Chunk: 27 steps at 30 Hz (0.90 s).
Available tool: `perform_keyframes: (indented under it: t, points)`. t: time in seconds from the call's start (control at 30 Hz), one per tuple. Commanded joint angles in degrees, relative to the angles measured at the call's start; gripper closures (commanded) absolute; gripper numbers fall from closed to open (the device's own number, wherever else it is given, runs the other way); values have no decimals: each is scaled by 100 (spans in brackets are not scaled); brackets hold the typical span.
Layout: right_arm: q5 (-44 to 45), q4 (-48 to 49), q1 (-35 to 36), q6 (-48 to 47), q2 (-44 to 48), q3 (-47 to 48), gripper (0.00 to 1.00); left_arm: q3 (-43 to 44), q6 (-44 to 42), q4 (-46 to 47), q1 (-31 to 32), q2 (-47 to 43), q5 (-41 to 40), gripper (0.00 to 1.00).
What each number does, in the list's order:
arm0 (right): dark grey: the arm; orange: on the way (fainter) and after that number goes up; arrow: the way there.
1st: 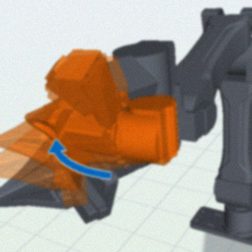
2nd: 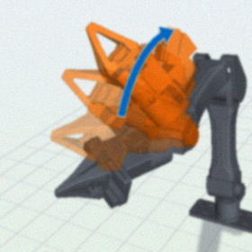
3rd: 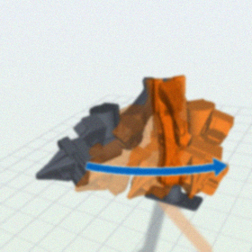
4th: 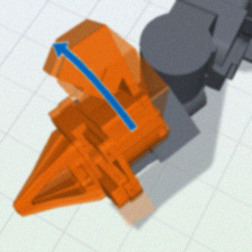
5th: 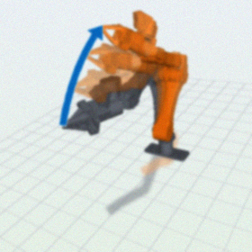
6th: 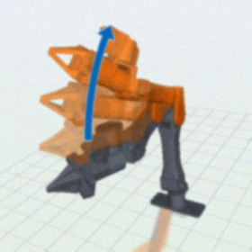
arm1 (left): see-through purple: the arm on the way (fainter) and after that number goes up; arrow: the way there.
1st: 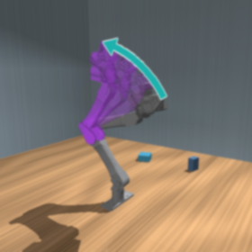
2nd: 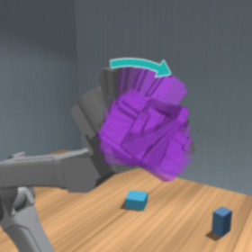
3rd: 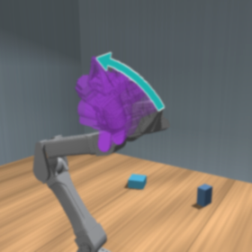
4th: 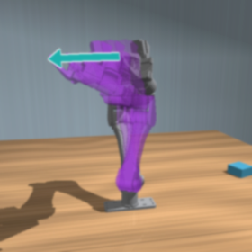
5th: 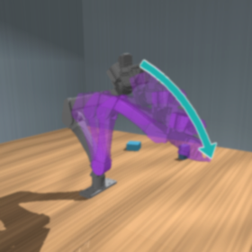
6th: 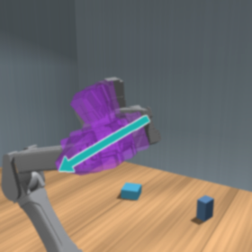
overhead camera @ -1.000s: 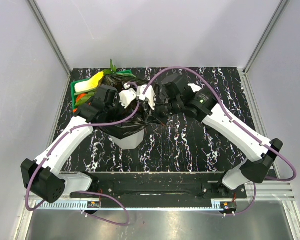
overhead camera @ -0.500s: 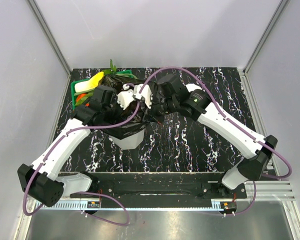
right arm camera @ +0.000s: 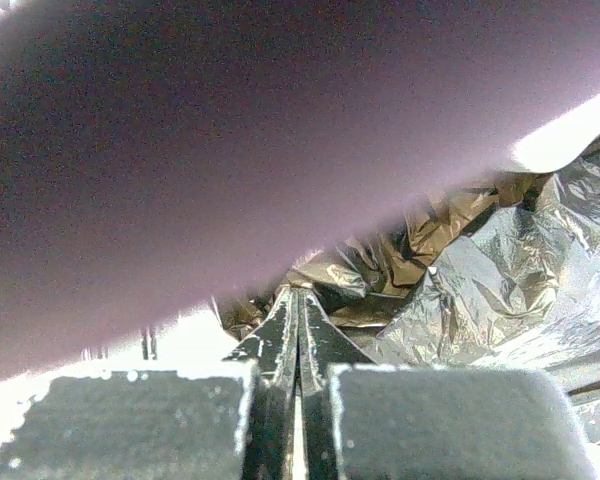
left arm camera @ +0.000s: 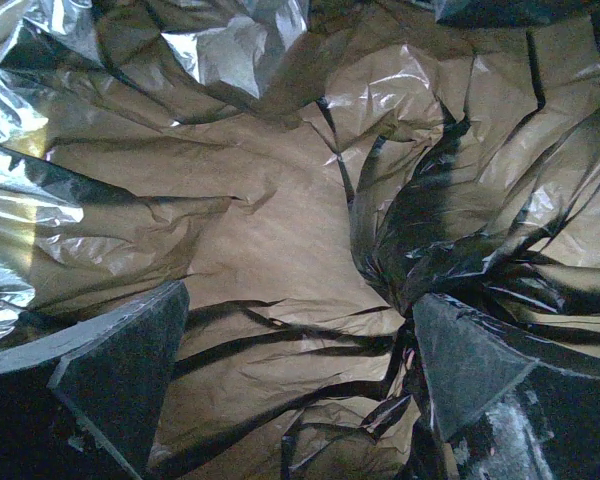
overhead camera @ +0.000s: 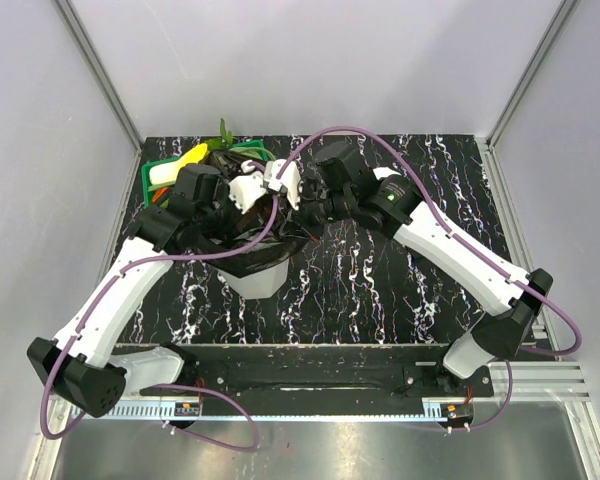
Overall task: Put the trash bags into the trash bin
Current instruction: Place the trash bag in the trash bin.
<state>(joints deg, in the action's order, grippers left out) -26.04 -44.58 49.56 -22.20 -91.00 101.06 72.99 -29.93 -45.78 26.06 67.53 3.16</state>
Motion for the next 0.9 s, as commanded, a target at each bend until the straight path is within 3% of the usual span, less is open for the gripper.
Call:
perform_keyframes:
  t: [0.0,0.5,0.87]
  points:
    - [117,-139,45,101,-128,81,100,514,110,412,-5,-231,168,1]
    - [-6,-244,45,-162,56,-200,100,655,620,1106,-5,-512,-437,1]
    - [38,-262,45,-215,83,-236,100,980,928,1256,-5,-671,-351,1]
